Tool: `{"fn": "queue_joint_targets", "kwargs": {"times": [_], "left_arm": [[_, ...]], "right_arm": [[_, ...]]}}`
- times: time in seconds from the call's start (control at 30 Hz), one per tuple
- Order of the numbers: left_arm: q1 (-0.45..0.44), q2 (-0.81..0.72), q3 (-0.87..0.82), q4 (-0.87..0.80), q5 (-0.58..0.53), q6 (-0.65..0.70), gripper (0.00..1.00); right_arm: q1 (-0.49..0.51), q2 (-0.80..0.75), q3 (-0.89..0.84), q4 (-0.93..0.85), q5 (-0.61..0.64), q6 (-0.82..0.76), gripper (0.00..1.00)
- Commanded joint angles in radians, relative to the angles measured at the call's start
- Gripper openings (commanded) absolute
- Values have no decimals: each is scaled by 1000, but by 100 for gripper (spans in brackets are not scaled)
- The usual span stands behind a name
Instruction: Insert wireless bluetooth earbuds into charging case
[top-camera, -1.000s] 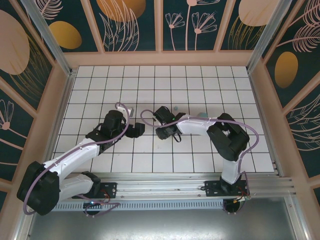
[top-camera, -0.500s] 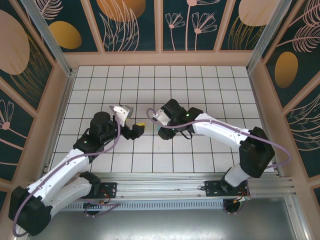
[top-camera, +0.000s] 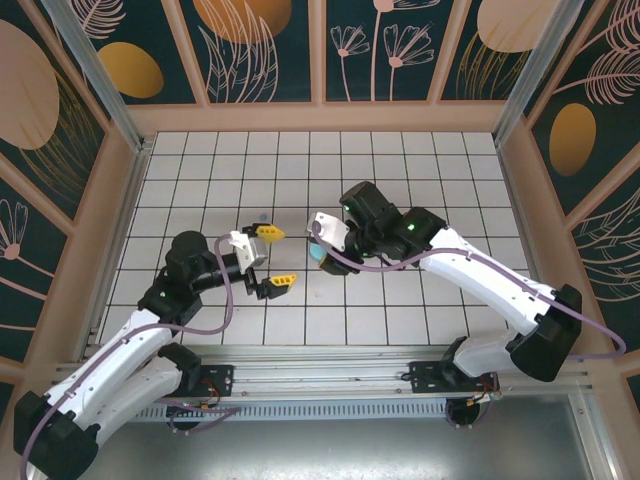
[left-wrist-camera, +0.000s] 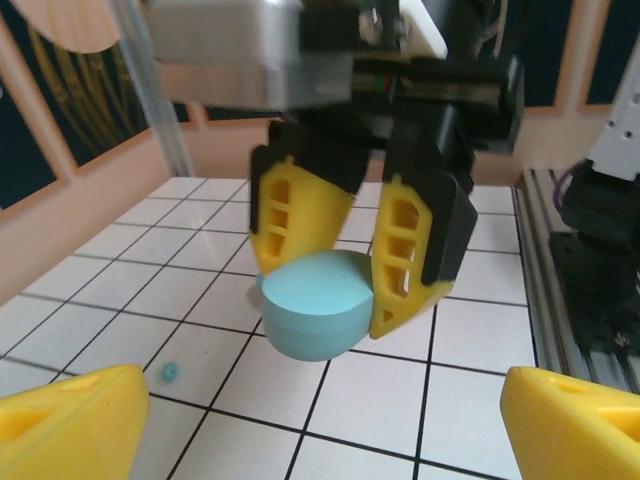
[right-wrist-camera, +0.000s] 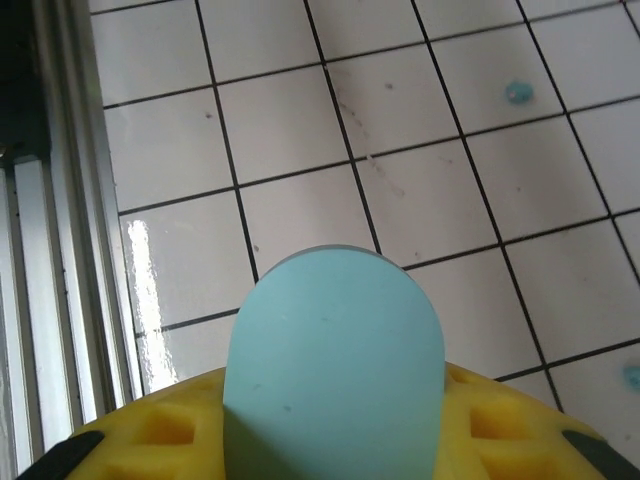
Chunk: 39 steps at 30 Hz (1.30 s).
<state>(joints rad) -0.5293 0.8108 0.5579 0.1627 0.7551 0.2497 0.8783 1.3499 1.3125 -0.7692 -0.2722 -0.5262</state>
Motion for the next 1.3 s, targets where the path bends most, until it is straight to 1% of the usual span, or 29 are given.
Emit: {"fn": "queue_joint_targets", "kwargs": {"times": [0.0,0.1,0.23,0.37,0.6,0.73,0.97,1.1,1.27], "left_arm": [[2,76,90,-67,122,156,89],[2,137,142,-106,161,193,87],[1,185,168,-115,199,206,87],[-1,229,194,-145,231,207,83],[-37,266,204,-140,190,192,80],[-46,279,208,-132,190,191,76],[-64,297,210,-132,188,191,72],[-70,300,214,-132,188,191,65],[-76,298,212,-126,172,186,48]], "right_arm": [[36,4,48,-105,-9,-68,20],[54,0,53,-113,2,-80,20],[69,-6,55,-99,5,-81,20],[85,-11,51,-78,16,-81,20],[94,-7,65,-73,-6,-85,20],[96,-7,71,-69,-16,-80,20],[96,-18,64,-41,-14,-70,20],[96,-21,64,-35,-18,-69,20],[96,-37,46,-1,10,-66,22]]}}
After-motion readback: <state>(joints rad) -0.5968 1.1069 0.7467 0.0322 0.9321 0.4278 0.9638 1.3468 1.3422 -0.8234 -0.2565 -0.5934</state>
